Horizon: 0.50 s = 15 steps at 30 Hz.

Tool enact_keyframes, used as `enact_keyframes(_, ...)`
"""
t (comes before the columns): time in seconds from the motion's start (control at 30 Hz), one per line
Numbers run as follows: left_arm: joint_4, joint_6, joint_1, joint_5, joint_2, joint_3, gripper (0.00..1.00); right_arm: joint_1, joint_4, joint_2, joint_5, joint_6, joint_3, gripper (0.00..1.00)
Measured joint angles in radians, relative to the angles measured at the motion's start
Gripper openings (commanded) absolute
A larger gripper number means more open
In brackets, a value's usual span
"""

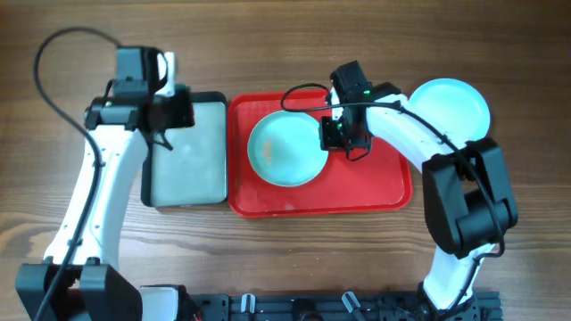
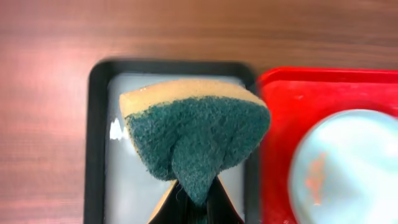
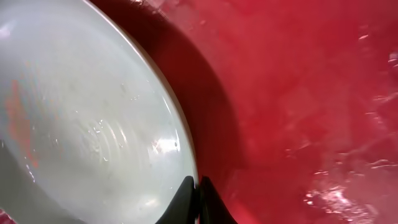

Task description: Clean dirty plates on tray and stack at the side

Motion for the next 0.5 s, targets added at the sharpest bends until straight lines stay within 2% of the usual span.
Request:
enact_keyframes(0.23,-0.023,0.028,-0.186,0.142,0.034,0.034,0.04,0.016,0.008,0.000,-0.005,0.014,0.000,0.04)
enact_keyframes(0.5,-0.029,-0.003,-0.286,0.193,0.193,0.034,0.04,0.016,0.009,0.000,-0.005,0.018,0.000,0.04)
